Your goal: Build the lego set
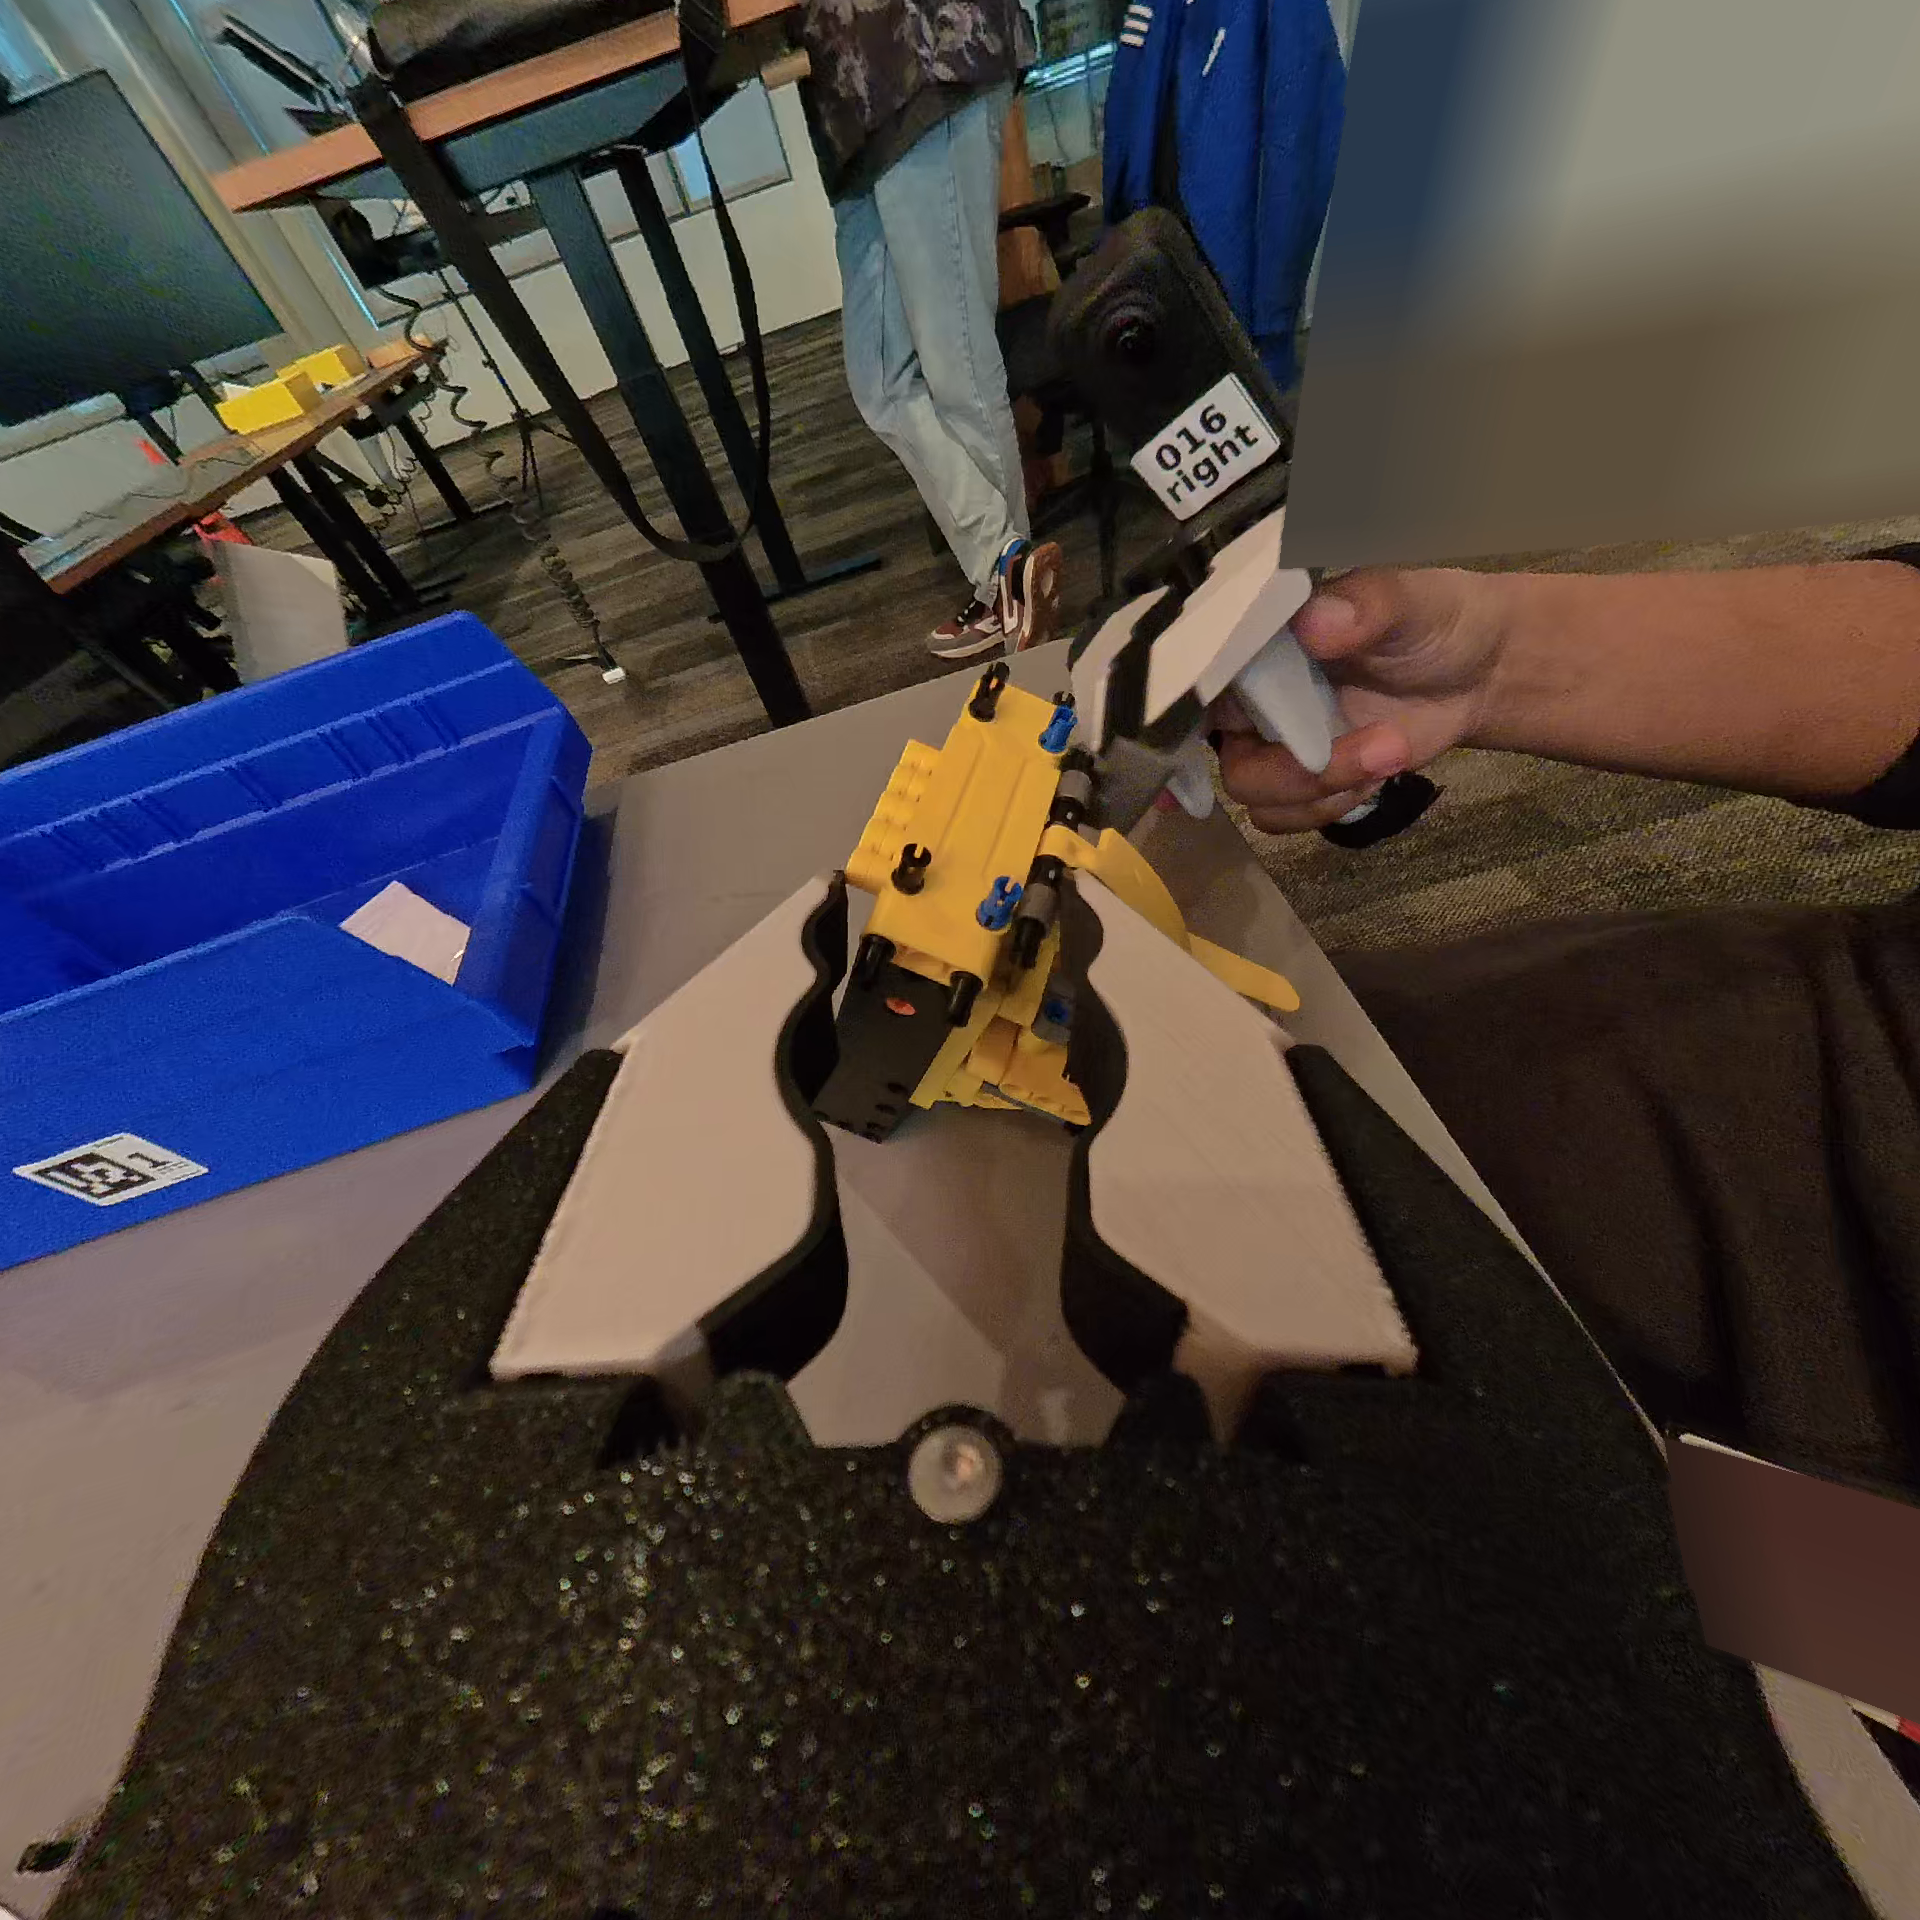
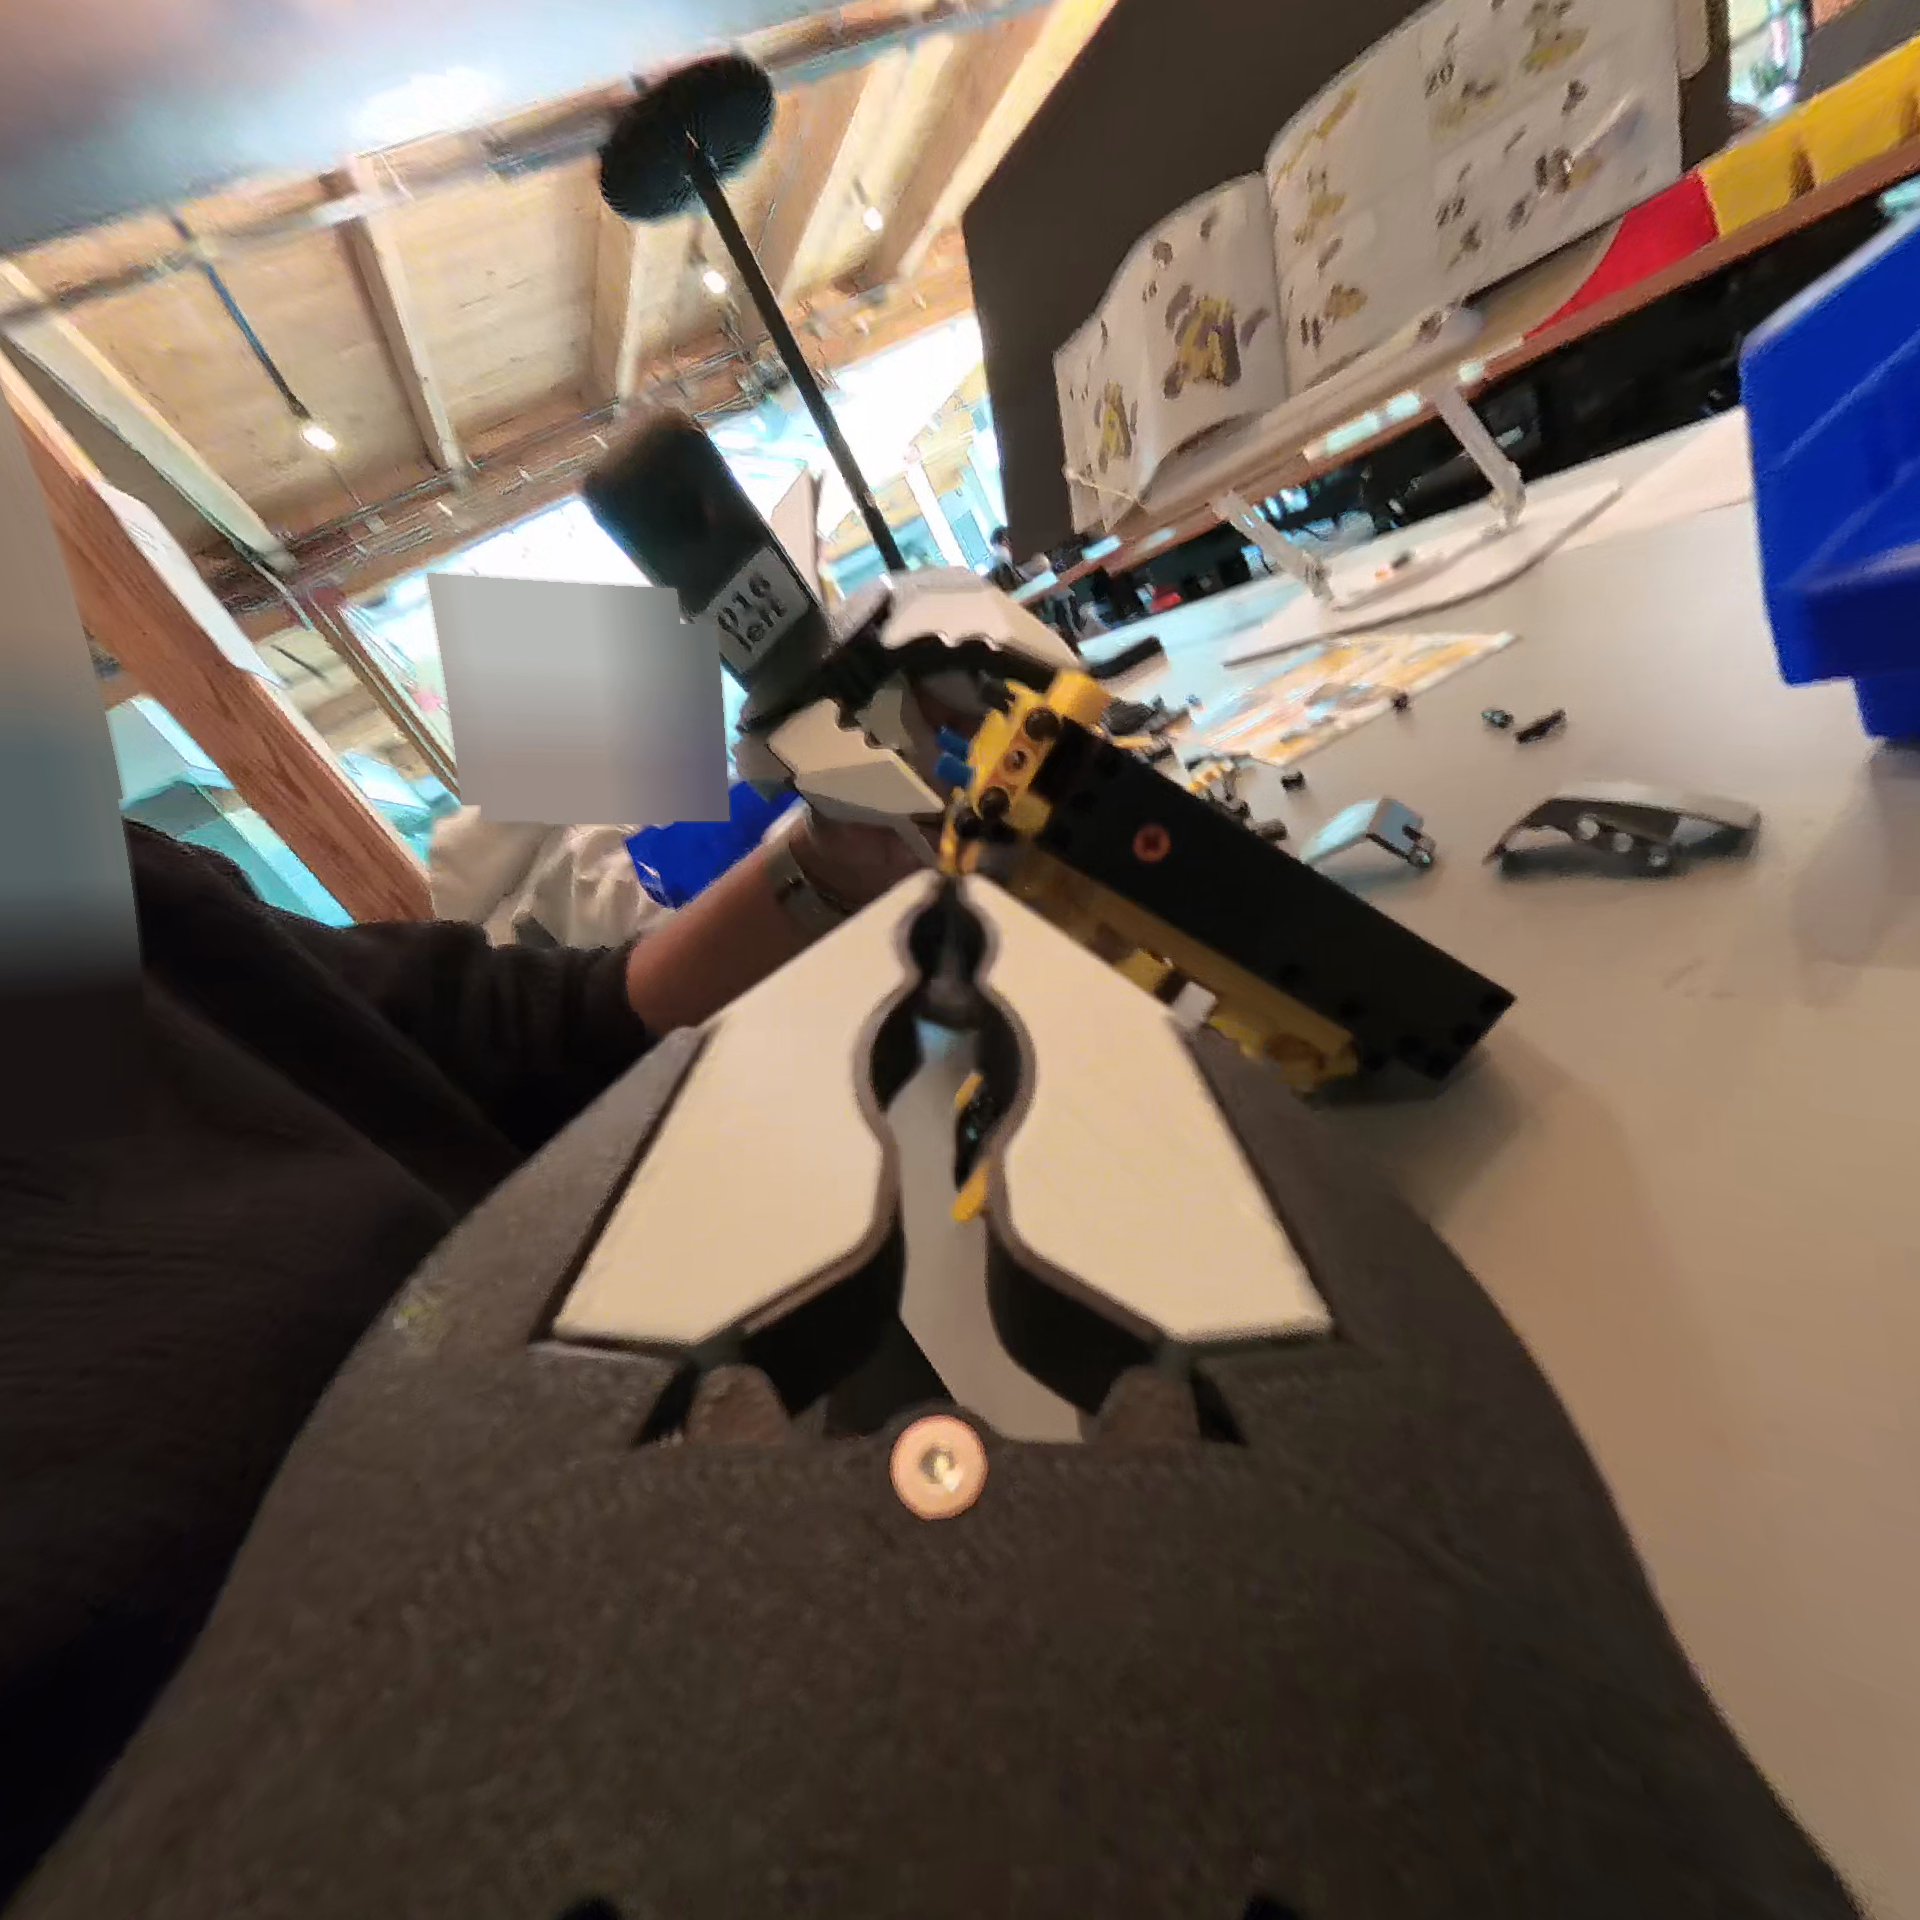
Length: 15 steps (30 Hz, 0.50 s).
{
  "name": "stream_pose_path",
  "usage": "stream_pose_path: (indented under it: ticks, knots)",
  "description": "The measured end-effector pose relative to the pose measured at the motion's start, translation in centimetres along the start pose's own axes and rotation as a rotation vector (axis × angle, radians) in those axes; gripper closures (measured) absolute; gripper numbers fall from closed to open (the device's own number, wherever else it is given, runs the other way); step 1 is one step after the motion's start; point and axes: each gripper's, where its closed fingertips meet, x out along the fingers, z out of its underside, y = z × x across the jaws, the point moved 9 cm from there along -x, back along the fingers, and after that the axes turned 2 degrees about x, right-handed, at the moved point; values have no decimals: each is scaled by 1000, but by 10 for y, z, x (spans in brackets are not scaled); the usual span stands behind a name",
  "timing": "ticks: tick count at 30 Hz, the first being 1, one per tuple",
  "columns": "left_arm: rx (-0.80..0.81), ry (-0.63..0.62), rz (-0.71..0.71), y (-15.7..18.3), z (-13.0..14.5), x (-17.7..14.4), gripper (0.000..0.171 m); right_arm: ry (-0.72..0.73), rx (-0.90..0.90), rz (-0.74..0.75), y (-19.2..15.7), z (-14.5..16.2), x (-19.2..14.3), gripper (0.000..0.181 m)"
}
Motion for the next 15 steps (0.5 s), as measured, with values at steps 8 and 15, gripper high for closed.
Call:
stream_pose_path:
  ticks: [8, 15]
  knots:
    - [3, -5, -3, 0, -1, 0, 132, -26, -40, 98, 0, -2, -9, 181]
    - [33, -23, -64, -2, -1, 0, 134, -254, -325, 516, -13, -14, -36, 170]
